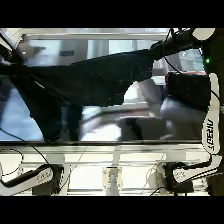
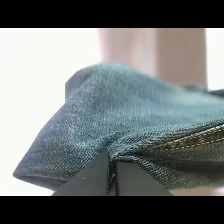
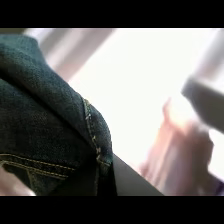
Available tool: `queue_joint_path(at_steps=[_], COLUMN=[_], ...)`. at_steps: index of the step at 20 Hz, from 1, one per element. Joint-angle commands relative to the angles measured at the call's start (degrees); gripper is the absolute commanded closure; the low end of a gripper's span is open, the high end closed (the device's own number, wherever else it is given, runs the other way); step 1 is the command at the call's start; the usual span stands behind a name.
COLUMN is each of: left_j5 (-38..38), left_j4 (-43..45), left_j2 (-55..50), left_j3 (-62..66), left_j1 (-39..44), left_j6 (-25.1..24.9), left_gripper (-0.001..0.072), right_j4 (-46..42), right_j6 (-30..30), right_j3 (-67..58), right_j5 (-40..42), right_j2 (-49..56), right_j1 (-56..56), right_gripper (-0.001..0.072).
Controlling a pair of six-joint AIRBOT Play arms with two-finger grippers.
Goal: Fold the clothes and pants, and hang the long-sleeved shirts on hangers.
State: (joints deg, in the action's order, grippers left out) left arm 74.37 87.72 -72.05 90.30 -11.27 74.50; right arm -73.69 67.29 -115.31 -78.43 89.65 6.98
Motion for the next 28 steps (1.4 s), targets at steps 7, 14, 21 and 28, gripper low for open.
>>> queue_joint_path(at_steps=[7, 14, 21, 28], left_j5=[14.27, 4.04, 4.79, 4.92], left_j4=[-5.53, 8.20, 12.04, 3.93], left_j2=[-17.59, -22.51, -16.52, 3.39], left_j3=[1.11, 1.53, 5.01, -9.70], left_j1=[6.69, 8.44, 8.22, -1.88], left_j6=[-8.04, 2.99, 7.91, 1.97], left_gripper=[0.0682, 0.0666, 0.0277, 0.0277], right_j4=[1.73, -0.09, -1.92, 23.63], right_j6=[1.31, 5.79, 2.21, -16.00], right_j3=[3.80, 1.27, -4.72, 17.59], right_j5=[0.31, 13.27, 1.27, -15.93], right_j2=[5.35, 16.83, 13.73, 2.67], right_j1=[-1.22, -1.22, -1.38, -6.34], right_gripper=[0.0680, 0.0497, 0.0247, 0.0328])
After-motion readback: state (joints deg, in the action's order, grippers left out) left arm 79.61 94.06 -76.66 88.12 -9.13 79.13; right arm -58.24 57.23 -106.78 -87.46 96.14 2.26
